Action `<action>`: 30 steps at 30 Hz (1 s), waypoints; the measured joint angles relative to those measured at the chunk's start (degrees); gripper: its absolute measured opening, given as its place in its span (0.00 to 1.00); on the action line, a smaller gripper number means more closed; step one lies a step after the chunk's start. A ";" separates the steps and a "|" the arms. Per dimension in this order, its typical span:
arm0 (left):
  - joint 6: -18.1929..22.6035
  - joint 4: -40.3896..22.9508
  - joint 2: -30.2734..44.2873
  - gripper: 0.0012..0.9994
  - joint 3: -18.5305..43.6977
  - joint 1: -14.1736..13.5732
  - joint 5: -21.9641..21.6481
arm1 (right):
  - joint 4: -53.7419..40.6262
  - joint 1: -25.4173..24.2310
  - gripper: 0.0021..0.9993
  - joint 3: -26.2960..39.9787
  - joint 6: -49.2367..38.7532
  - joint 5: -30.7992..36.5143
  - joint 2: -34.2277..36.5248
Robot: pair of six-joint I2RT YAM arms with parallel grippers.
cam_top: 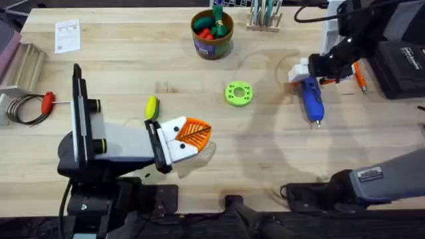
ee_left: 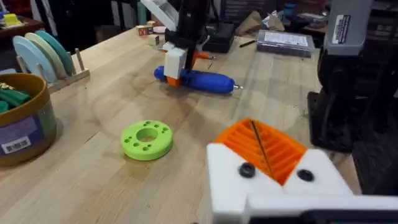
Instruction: Pick up the gripper from the table and insert it into the empty holder that is missing its gripper. Then pick up a screw, insert it into the mounting hole, and use the screwdriver to tighten it. Finally, clean up the table by picking up the vegetable and placing it into the bucket.
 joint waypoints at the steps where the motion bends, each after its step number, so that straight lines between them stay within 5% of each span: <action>1: 0.00 0.00 -0.02 0.01 0.00 0.00 0.00 | 0.01 0.00 0.88 0.00 -0.02 0.02 0.00; 23: 0.00 0.00 0.00 0.01 0.00 0.00 0.02 | 4.79 0.00 0.87 -3.65 -0.02 -0.02 0.00; 25: 0.00 0.00 -0.02 0.01 0.00 0.00 0.02 | 4.74 0.00 0.72 -3.69 -0.15 -0.07 -0.01; 30: 0.00 0.00 -0.02 0.01 0.00 0.00 0.02 | 4.82 -0.07 0.05 -3.87 -0.62 0.77 0.00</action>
